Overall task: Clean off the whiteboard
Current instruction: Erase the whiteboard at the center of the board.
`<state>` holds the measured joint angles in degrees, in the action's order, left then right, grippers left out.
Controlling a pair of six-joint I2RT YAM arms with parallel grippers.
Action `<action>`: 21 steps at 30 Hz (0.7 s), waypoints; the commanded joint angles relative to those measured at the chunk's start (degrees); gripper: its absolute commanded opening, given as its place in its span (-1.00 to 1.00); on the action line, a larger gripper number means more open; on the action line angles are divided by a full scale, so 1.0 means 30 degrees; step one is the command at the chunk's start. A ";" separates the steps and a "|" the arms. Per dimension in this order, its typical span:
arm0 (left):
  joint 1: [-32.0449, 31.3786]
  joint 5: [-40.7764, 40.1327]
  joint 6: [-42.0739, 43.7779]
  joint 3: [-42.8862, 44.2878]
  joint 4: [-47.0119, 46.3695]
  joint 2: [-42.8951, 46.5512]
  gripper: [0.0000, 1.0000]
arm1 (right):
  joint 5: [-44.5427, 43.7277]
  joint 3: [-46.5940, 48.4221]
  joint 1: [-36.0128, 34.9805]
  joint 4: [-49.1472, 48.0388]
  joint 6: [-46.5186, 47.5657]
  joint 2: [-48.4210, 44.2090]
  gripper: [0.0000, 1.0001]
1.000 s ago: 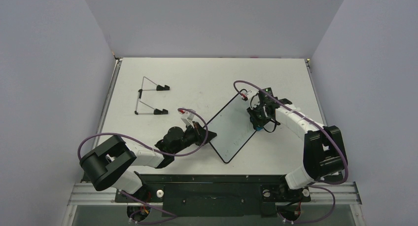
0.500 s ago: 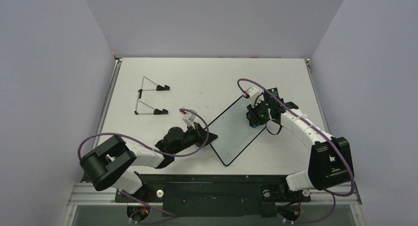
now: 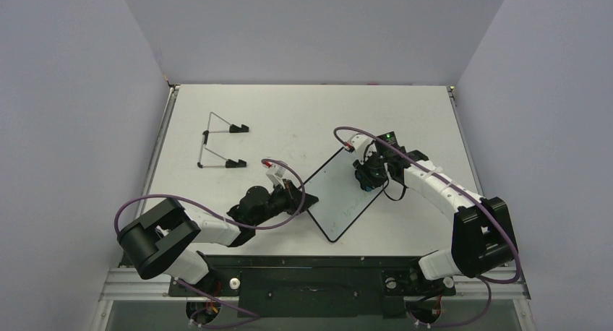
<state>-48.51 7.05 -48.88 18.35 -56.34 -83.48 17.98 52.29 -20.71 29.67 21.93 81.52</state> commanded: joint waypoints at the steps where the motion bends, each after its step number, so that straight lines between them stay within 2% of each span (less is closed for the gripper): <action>1: -0.0150 0.1233 0.0468 0.0273 -0.2507 0.0725 -1.00 | -0.0421 0.0019 0.0872 -0.1289 -0.1115 -0.0208 -1.00; 4: -0.0150 0.1316 0.0473 0.0315 -0.2515 0.0647 -1.00 | -0.2757 -0.0313 0.1839 -0.2705 -0.2414 -0.0185 -1.00; 7: -0.0149 0.1499 0.0434 0.0460 -0.2633 0.0371 -1.00 | -0.2720 -0.0351 0.1941 -0.2595 -0.2349 0.0472 -1.00; 11: -0.0155 0.1613 0.0359 0.0482 -0.2752 0.0295 -1.00 | -0.1192 0.0236 0.0624 -0.0957 -0.1040 0.1335 -1.00; 15: -0.0172 0.1487 0.0444 0.0351 -0.2457 0.0618 -1.00 | 0.3268 0.0509 -0.0568 0.0932 0.1137 0.0585 -1.00; 17: -0.0158 0.1455 0.0544 0.0357 -0.2263 0.0732 -1.00 | 0.4372 0.0562 -0.0238 0.1141 0.1307 -0.0030 -1.00; 21: -0.0128 0.1546 0.0540 0.0517 -0.2281 0.0509 -1.00 | 0.3926 -0.0007 0.2218 -0.1372 -0.1297 -0.1026 -1.00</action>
<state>-48.21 6.70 -48.73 18.26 -56.40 -83.42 23.31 52.99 -19.03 31.07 22.81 82.39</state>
